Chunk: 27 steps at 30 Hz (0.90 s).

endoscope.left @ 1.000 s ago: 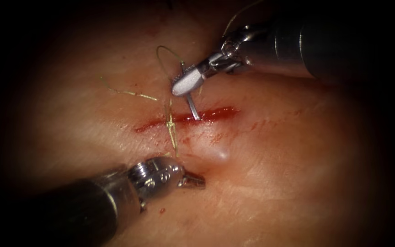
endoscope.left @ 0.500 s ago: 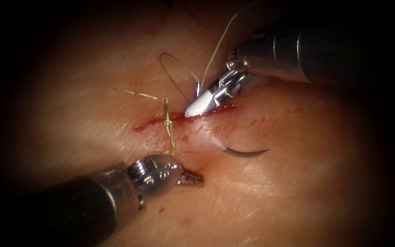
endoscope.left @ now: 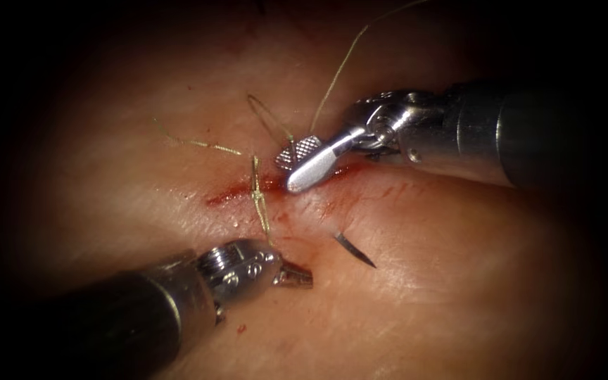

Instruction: Wound Closure

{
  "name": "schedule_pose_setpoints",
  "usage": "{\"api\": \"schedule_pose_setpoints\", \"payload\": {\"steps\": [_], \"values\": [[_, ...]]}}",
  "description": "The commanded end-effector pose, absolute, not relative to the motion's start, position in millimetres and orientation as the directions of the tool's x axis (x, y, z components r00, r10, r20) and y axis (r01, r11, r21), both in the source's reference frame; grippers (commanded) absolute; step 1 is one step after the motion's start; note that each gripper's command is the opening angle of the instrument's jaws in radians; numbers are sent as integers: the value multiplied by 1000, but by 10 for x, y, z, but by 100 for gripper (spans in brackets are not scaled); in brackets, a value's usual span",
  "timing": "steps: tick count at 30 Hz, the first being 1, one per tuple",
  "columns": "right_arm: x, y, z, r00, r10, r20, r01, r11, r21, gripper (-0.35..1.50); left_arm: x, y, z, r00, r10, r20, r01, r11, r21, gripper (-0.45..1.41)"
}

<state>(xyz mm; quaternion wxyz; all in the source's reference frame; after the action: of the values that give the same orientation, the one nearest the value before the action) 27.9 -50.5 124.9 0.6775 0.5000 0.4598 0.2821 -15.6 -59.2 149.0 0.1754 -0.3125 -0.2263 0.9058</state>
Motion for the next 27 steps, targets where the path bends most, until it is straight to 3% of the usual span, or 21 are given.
{"api": "schedule_pose_setpoints", "payload": {"steps": [1, 4, 6, 11, 16, 27], "values": [[271, -502, 1252, 412, 834, -366, 51, 380, 924, 128, -163, -589, 1492, -738, 447, -506, -168, -847, -503, 6], [249, -502, 1249, 433, 813, -389, 7, 428, 904, 138, -170, -586, 1483, -724, 423, -545, -154, -869, -470, 14], [220, -503, 1245, 460, 794, -397, -39, 464, 885, 142, -177, -582, 1467, -710, 384, -591, -161, -905, -394, 53], [189, -515, 1241, 469, 779, -416, -32, 486, 873, 138, -183, -572, 1453, -684, 385, -619, -221, -919, -327, 83], [183, -528, 1241, 455, 777, -434, -5, 490, 872, 133, -184, -568, 1456, -682, 397, -614, -259, -916, -305, 86], [180, -552, 1249, 428, 783, -452, 25, 489, 872, 132, -202, -568, 1477, -677, 340, -653, -223, -940, -258, 64]]}}
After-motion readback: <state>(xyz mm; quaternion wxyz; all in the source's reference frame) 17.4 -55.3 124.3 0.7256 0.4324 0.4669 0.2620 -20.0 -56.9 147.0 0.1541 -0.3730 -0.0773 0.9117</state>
